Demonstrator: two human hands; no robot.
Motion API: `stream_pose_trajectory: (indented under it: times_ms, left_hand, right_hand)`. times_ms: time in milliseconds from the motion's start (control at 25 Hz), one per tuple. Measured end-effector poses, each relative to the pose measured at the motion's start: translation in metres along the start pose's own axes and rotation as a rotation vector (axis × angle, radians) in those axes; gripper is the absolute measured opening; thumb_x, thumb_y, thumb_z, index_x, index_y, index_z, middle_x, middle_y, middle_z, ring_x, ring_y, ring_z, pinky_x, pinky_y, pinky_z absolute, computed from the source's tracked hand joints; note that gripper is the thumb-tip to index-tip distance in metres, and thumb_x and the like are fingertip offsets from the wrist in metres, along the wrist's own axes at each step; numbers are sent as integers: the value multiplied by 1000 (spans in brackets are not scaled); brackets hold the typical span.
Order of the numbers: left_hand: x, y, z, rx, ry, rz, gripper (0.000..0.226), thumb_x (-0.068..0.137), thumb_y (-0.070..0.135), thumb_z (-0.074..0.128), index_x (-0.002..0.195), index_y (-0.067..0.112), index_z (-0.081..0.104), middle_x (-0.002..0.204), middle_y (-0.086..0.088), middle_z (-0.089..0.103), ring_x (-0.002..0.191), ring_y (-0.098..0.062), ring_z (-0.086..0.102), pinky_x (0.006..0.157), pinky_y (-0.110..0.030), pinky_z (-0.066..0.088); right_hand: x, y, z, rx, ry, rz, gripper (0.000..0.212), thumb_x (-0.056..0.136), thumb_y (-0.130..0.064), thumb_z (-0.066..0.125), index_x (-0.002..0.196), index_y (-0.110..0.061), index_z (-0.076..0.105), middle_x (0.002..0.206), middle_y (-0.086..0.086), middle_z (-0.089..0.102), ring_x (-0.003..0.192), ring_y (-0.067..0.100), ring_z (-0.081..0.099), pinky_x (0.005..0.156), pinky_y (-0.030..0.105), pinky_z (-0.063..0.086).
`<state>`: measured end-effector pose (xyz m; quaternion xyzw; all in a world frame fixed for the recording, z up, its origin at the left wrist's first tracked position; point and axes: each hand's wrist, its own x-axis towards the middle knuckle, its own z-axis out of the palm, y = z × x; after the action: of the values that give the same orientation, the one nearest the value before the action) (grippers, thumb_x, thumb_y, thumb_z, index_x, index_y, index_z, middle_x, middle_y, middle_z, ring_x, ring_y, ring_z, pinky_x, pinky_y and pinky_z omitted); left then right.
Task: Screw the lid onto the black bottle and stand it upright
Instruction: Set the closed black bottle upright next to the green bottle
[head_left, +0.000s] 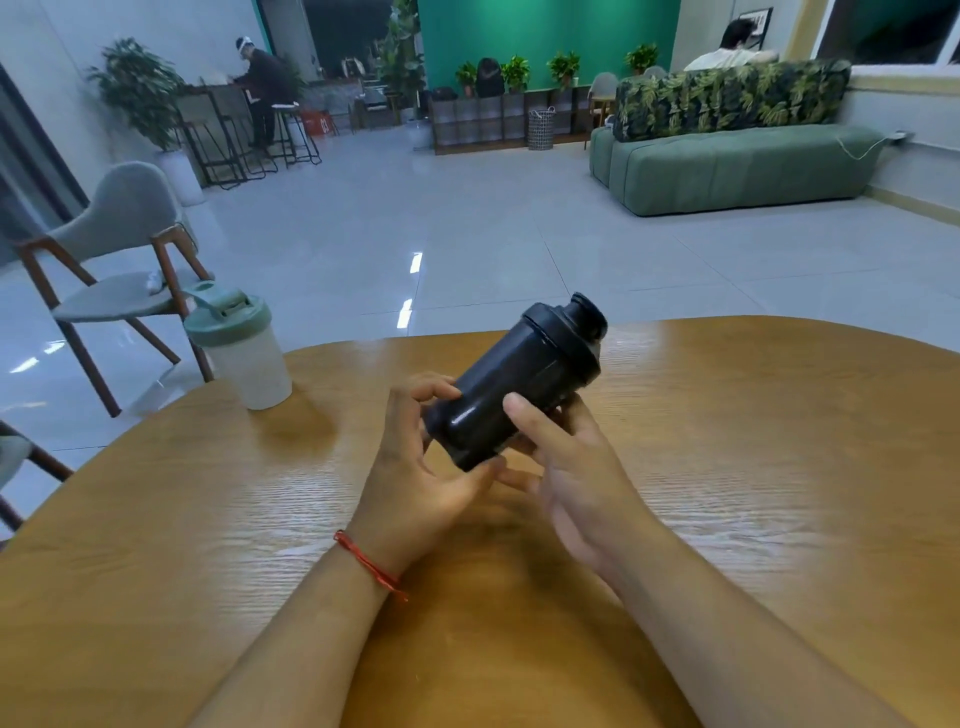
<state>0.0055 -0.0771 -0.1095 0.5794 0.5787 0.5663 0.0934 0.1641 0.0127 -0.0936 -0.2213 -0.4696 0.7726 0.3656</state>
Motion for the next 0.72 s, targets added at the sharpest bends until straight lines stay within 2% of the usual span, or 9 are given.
stream_pose_trajectory:
  times_ms: [120,160,280,360,440,520,600,720]
  left_hand:
    - [5,1,-10,-66,110,-5,51,89,27,85,128,24,52,137,-13,56,129,-33,63,94,-53,65]
    - [8,1,-13,-52,170,-4,50,89,25,87,126,21,54,134,-14,58,127,-32,63,96,-48,65]
    - [15,0,-21,169,284,30,56,85,23,92,127,8,57,129,-11,58,121,-21,62,104,-20,54]
    - [20,-8,-37,262,364,-2,53,86,17,89,128,8,58,127,-7,59,116,-16,61,101,-11,48]
    - [21,-20,-58,281,468,-71,42,92,12,82,126,14,59,123,-1,62,114,-11,61,97,-7,45]
    - [21,-30,-77,236,604,-206,34,98,11,74,125,24,59,123,5,62,116,-10,62,93,-11,47]
    - [22,-38,-89,125,760,-423,29,103,14,66,129,25,60,127,5,64,118,-14,64,84,-11,47]
    - [24,-51,-99,-54,879,-652,34,106,17,62,140,21,60,129,6,65,119,-16,65,75,-11,41]
  right_hand:
    - [16,-9,27,-148,46,-146,57,91,-27,89,141,-37,64,121,-11,80,118,16,78,86,43,70]
    - [22,-9,37,-207,54,-180,58,89,-28,91,139,-39,63,117,-14,80,114,11,78,84,38,70]
    - [47,-2,65,-330,88,-247,63,84,-30,95,134,-39,59,117,-12,76,104,-5,74,78,17,64]
    - [67,7,88,-411,83,-250,64,84,-30,96,135,-37,57,119,-15,72,100,-3,73,70,9,59]
    - [91,17,109,-521,57,-266,70,83,-29,96,137,-37,52,119,-19,68,100,-3,68,70,12,58]
    - [115,31,126,-646,28,-283,78,81,-31,97,140,-37,48,122,-19,66,106,-1,65,85,22,61]
    - [137,46,142,-775,14,-291,84,78,-36,97,145,-32,46,130,-10,68,115,12,68,94,37,62]
    - [165,66,162,-902,-4,-291,83,78,-36,95,145,-23,47,137,0,68,123,23,65,91,36,54]
